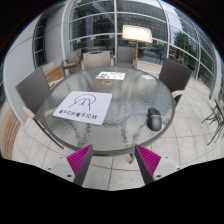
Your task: Arrange mouse
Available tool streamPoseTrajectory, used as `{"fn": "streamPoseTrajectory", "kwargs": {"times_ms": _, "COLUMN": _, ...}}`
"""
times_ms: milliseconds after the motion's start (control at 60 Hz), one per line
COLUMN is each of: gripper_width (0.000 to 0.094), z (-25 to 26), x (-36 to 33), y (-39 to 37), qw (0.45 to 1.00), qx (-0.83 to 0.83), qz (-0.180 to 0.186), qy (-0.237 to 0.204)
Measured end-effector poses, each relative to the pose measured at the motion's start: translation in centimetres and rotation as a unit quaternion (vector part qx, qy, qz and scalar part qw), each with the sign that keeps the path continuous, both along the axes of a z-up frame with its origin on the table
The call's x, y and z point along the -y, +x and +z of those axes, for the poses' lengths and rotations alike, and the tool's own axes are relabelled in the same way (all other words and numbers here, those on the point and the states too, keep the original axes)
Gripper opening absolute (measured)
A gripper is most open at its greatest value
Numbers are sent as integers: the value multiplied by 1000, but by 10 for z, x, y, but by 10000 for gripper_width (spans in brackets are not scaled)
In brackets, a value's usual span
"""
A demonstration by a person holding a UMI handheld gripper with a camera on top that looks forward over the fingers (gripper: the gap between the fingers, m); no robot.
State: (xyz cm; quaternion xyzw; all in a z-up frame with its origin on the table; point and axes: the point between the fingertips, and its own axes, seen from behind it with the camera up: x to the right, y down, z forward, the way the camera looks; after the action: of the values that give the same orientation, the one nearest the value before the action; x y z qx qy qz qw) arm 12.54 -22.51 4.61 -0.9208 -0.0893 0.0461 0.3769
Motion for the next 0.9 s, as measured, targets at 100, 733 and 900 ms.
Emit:
{"fn": "streamPoseTrajectory", "kwargs": {"times_ms": 100, "gripper_width": 834, "z": -29, "x": -8, "y": 64, "qw": 998, "qx": 20, "qz": -51, "qy": -20}}
{"fn": "streamPoseTrajectory", "kwargs": {"times_ms": 733, "gripper_width": 476, "z": -59, "x": -178, "y": 146, "qw": 988, "qx": 21, "qz": -151, "qy": 16}}
{"fn": "streamPoseTrajectory", "kwargs": {"times_ms": 900, "gripper_width": 329, "z": -62, "x": -176, "y": 144, "qw": 986, "qx": 36, "qz": -160, "qy": -8}}
